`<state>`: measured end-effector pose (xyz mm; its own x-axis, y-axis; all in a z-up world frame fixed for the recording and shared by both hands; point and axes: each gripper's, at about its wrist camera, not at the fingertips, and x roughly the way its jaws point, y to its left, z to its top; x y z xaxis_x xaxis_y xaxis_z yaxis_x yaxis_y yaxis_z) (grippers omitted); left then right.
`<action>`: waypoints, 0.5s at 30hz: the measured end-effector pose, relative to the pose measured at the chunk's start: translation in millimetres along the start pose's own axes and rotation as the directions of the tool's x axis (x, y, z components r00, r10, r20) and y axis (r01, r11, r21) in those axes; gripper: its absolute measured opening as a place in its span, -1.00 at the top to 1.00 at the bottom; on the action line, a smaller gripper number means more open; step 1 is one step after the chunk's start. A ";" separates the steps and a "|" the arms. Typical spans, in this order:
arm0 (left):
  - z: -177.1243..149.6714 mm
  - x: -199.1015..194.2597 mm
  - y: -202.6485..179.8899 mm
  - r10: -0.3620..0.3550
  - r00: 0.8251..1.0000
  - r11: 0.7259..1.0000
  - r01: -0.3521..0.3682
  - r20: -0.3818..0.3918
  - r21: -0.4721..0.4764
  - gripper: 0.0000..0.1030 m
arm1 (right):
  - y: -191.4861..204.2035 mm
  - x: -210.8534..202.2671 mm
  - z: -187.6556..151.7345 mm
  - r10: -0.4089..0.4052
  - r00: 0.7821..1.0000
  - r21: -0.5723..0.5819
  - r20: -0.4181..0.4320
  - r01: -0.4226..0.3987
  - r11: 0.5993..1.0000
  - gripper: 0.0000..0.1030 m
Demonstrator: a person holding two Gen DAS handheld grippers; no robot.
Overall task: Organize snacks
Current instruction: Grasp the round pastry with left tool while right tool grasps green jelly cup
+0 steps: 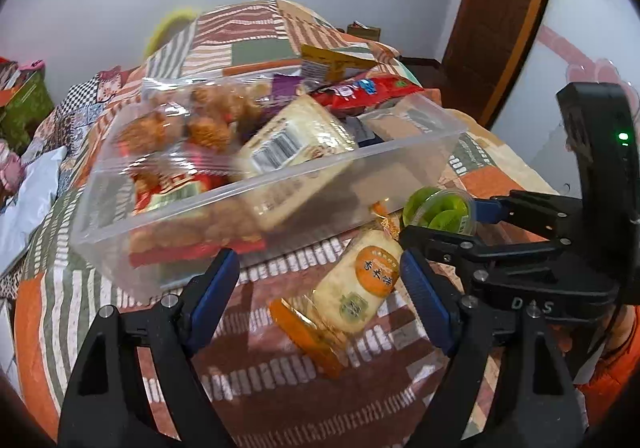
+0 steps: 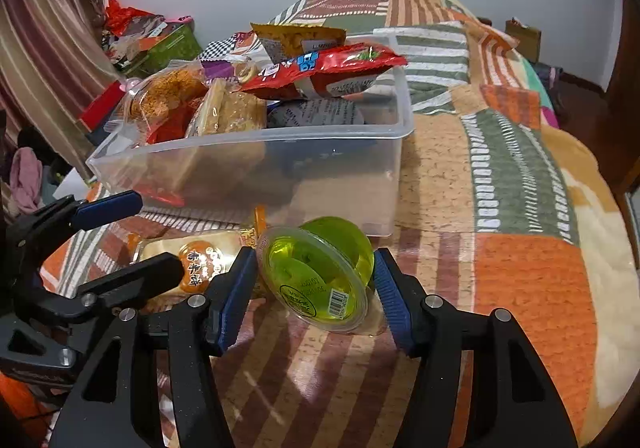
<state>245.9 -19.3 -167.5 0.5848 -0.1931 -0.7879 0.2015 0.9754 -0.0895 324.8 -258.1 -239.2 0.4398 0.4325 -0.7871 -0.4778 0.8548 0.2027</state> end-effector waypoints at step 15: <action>-9.1 32.7 -19.4 -0.044 0.993 0.998 0.049 -0.108 0.042 -0.27 | -23.6 -39.8 -18.2 -0.025 0.998 0.067 0.060 0.021 0.998 -0.08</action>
<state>254.0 -43.6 -197.1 0.4866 -0.2233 -0.8446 0.2624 0.9595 -0.1025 304.8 -300.8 -223.2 0.4966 0.4273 -0.7555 -0.4165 0.8810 0.2245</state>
